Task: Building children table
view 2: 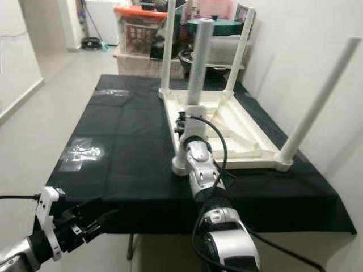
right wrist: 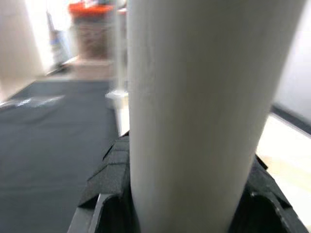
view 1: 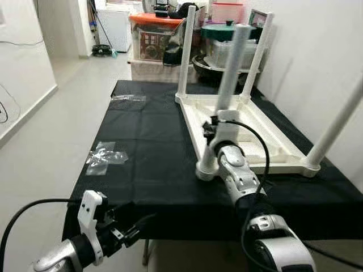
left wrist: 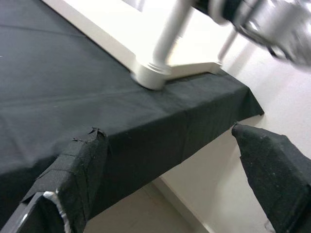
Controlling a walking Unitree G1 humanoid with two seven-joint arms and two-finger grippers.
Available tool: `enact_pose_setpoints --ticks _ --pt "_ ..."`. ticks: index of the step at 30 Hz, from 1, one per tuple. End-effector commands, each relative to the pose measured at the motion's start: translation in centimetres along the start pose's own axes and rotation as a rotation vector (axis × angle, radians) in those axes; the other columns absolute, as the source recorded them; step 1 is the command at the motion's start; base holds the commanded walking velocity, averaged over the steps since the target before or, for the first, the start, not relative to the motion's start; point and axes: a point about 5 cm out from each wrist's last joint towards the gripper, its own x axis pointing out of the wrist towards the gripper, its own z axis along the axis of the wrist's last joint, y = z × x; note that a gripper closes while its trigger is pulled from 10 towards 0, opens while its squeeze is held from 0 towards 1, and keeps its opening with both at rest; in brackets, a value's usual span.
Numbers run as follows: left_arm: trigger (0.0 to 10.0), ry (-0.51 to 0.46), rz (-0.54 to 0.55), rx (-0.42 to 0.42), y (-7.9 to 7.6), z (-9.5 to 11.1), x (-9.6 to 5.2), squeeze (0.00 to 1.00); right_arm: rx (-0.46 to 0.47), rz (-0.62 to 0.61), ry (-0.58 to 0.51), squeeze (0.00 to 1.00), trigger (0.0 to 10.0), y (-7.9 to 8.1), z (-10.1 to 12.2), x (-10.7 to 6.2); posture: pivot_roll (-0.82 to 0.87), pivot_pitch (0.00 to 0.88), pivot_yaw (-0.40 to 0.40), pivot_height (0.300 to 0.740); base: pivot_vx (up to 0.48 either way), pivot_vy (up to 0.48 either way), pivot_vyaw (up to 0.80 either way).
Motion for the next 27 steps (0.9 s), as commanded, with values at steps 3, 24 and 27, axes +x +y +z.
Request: enact_pose_setpoints --ticks 3,24,27 --pt "10.0 0.012 -0.003 -0.003 0.1 -0.3 0.2 0.00 -0.072 -0.082 0.114 0.00 0.0 -1.1 -2.5 -1.2 0.01 0.000 -0.092 0.740 0.000 0.000 0.00" --pt "10.0 0.005 0.006 0.001 0.4 -0.1 0.1 0.00 -0.032 -0.024 -0.063 1.00 10.0 -0.3 3.1 -1.5 -0.01 0.000 -0.084 0.740 0.000 0.000 0.00" --pt "10.0 0.006 0.003 0.002 0.4 0.0 0.1 0.00 -0.034 -0.024 -0.072 1.00 10.0 -0.4 3.4 -1.9 -0.01 0.000 -0.082 0.740 0.000 0.000 0.00"
